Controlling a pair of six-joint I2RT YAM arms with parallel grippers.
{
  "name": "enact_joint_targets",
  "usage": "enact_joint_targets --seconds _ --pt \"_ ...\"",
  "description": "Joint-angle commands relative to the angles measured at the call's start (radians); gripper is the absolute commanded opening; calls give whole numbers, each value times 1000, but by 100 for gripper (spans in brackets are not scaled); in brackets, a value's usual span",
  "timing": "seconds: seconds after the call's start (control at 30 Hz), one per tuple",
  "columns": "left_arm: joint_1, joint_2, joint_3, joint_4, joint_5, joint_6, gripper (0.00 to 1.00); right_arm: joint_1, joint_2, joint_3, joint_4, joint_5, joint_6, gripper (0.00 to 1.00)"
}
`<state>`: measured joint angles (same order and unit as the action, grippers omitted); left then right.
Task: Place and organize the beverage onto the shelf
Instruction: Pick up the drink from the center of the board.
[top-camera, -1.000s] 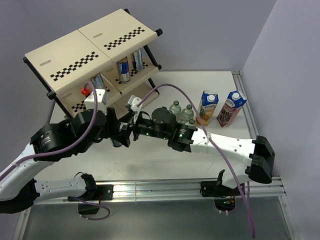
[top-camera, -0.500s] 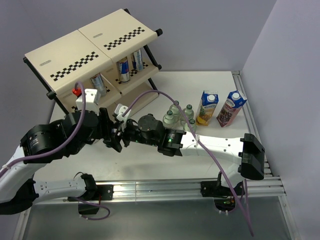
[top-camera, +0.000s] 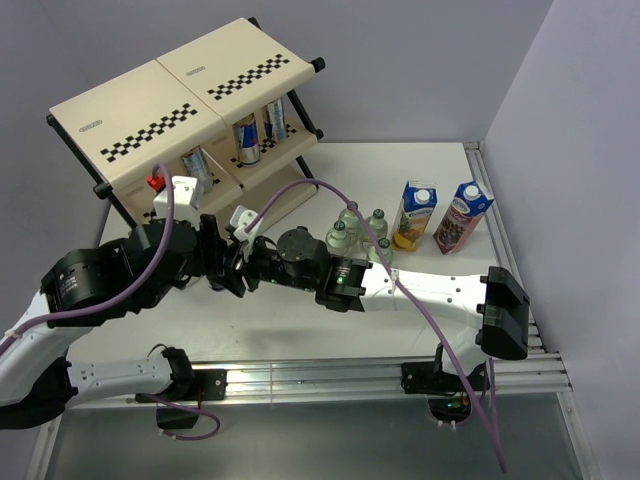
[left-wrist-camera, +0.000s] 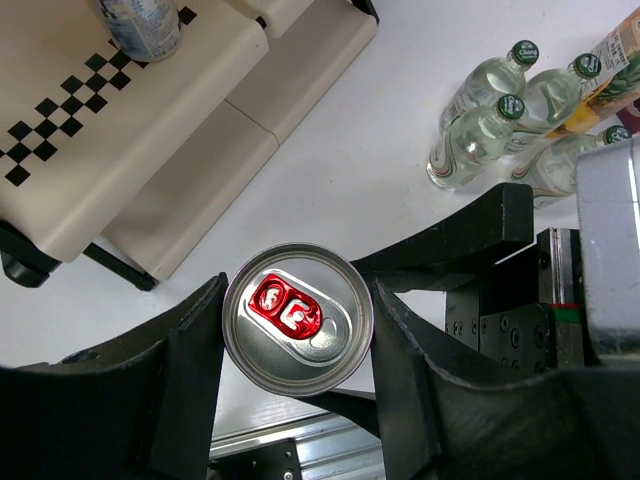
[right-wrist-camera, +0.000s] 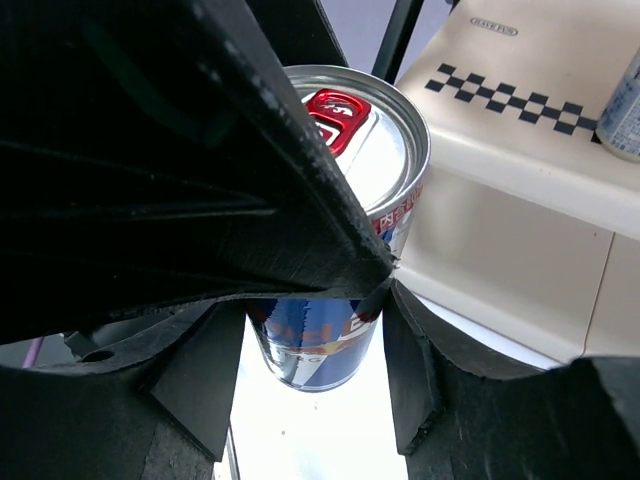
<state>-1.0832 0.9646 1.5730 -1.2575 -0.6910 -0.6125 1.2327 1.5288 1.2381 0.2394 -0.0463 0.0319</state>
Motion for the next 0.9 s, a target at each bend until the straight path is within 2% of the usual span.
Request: enact_joint_targets --seconds 0.0,0.03,0.07,0.13,0.3,0.33,0.57,0.77,0.87 --pt "-3 -10 27 122 16 14 27 2 -1 49 141 -18 -15 6" --pt "-3 -10 22 131 13 13 44 2 -1 47 162 -26 -16 2" --pt "-3 -20 15 136 12 16 54 2 -2 41 173 -30 -20 1" --pt "-3 -29 2 154 2 16 67 2 -4 32 210 -46 -21 0" --pt "-3 -56 -30 179 -11 17 85 1 -2 41 242 -52 -21 0" --pt "-3 -58 -31 179 -36 11 99 1 -1 41 244 -49 -21 0" --pt "-3 -52 -1 173 -172 -43 99 -1 39 46 247 -21 -20 0" --pt "-3 -72 -13 332 -215 42 99 -1 51 46 261 2 -16 0" --pt "-3 -79 -27 423 -294 89 99 -6 63 55 270 34 -21 0"
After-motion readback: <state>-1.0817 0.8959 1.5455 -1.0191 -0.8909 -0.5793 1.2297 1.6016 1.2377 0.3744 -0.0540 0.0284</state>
